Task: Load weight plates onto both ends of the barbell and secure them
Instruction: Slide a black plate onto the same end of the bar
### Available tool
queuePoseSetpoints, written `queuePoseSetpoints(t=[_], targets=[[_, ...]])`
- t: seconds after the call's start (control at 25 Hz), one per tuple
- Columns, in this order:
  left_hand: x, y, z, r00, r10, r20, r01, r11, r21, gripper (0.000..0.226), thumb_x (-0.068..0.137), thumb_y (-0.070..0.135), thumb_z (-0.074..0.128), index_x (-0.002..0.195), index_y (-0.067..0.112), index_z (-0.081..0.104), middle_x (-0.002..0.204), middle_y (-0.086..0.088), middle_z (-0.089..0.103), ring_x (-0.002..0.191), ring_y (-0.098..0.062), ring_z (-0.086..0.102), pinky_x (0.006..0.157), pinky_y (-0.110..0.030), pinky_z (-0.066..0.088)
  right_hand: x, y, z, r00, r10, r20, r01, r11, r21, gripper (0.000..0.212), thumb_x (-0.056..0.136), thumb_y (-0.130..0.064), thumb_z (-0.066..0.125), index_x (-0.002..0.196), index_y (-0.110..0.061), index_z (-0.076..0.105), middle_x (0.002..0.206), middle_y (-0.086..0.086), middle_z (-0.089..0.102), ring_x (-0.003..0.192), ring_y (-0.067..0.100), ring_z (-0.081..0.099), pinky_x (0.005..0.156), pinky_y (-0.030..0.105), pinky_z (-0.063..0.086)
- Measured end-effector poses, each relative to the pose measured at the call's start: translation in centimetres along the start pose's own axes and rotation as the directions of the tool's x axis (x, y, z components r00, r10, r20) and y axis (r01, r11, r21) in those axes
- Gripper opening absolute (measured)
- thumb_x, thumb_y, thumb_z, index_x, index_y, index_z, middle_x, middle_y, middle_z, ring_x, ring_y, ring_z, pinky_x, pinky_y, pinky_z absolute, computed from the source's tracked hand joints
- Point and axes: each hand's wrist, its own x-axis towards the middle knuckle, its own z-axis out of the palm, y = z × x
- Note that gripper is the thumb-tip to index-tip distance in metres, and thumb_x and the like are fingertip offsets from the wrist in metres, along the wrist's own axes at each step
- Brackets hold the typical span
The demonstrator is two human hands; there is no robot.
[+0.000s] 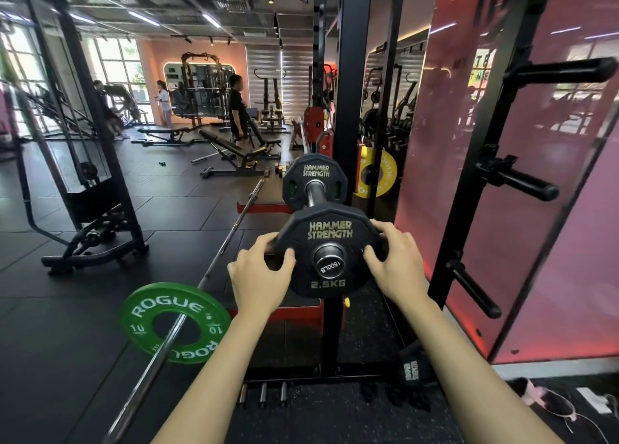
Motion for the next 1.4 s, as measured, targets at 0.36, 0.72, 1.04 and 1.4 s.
queuePoseSetpoints(t=[0.36, 0.72, 1.04, 1.4], targets=[[1.9, 0.3, 0.3, 0.997, 0.071, -0.024, -0.07, 0.996, 0.062, 0.093, 0.064, 0.092, 0.056, 0.134, 0.032, 0.046, 0.128, 0.013, 0.051, 0.117, -0.015, 0.041, 0.096, -0.037, 0.032, 0.5, -1.0, 0.6, 0.992, -0.022, -0.124, 0.006, 0.992, -0.128, 0.066, 0.075, -0.072, 0.062, 0.123, -0.026, 0.06, 0.113, -0.004, 0.059, 0.109, 0.019, 0.044, 0.09, 0.026, 0.031], [5.4, -0.8, 2.8, 0.992, 0.124, 0.014, -0.124, 0.992, 0.015, 0.06, 0.069, 0.08, 0.065, 0.104, 0.033, 0.06, 0.096, 0.023, 0.047, 0.108, -0.013, 0.037, 0.089, -0.035, 0.024, 4.3, -0.2, 2.8, 0.997, -0.004, -0.083, -0.015, 0.974, -0.224, 0.067, 0.077, -0.075, 0.056, 0.122, -0.026, 0.059, 0.112, -0.004, 0.058, 0.108, 0.021, 0.043, 0.087, 0.037, 0.034], [11.2, -3.2, 7.6, 0.997, 0.083, 0.002, -0.083, 0.996, 0.015, 0.061, 0.069, 0.08, 0.066, 0.106, 0.031, 0.061, 0.087, 0.027, 0.039, 0.1, -0.011, 0.037, 0.089, -0.035, 0.023, 10.8, 2.7, 8.1, 0.993, -0.035, -0.116, 0.016, 0.987, -0.162, 0.064, 0.076, -0.075, 0.058, 0.12, -0.029, 0.059, 0.111, -0.006, 0.056, 0.101, 0.02, 0.045, 0.085, 0.039, 0.039], [19.9, -5.5, 15.1, 0.999, 0.045, 0.003, -0.045, 0.995, 0.091, 0.068, 0.072, 0.08, 0.063, 0.123, 0.035, 0.06, 0.114, 0.011, 0.06, 0.113, -0.02, 0.044, 0.095, -0.047, 0.033, 19.6, 6.7, 14.9, 0.992, 0.008, -0.128, -0.03, 0.984, -0.174, 0.067, 0.077, -0.074, 0.059, 0.12, -0.023, 0.061, 0.109, 0.003, 0.06, 0.102, 0.026, 0.046, 0.081, 0.042, 0.04]])
